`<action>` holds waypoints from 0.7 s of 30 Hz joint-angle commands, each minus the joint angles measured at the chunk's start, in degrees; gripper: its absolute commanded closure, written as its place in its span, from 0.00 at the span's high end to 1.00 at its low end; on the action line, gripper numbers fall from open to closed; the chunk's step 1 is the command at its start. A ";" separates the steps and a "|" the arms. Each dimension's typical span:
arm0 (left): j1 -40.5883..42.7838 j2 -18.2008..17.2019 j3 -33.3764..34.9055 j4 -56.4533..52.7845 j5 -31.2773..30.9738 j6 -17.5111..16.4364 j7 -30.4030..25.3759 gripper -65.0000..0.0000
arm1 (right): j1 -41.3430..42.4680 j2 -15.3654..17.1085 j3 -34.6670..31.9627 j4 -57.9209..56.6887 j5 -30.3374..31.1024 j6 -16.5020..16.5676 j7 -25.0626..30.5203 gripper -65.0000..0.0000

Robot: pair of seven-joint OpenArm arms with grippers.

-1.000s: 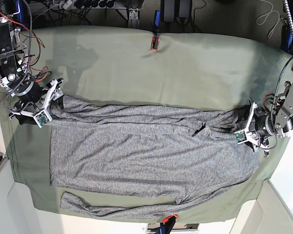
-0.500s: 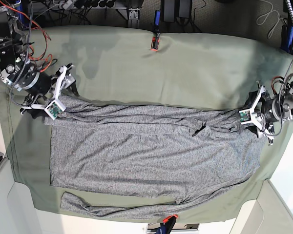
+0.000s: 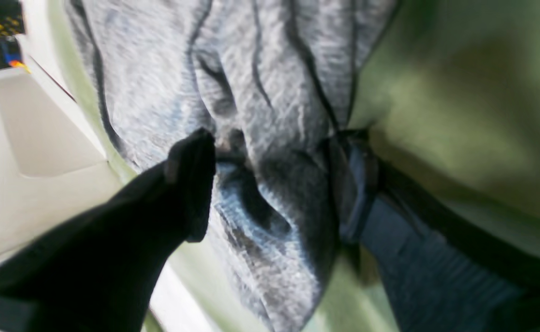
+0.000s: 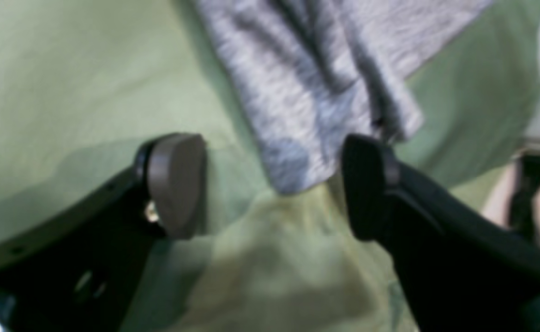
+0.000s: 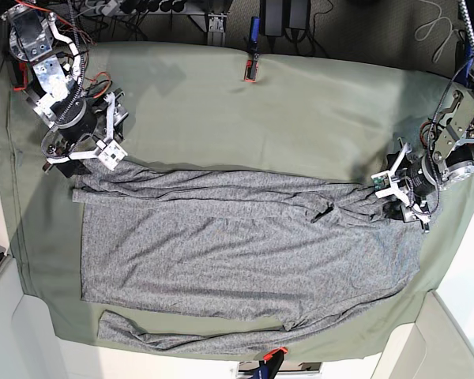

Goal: Fold the T-shirt properly
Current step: 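Hold the shoulder edge with both grippers and adjust the grip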

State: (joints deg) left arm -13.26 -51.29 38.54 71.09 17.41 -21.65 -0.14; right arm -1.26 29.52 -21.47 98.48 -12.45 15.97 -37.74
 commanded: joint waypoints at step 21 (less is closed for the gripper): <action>-1.99 1.84 -0.26 -5.53 1.03 -0.20 -1.64 0.62 | 7.52 0.76 -0.68 -8.90 3.02 -0.83 -0.48 0.69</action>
State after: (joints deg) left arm -14.68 -49.04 38.37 65.60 17.91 -21.21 -2.31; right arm 5.91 29.52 -22.35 89.82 -8.91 14.98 -36.23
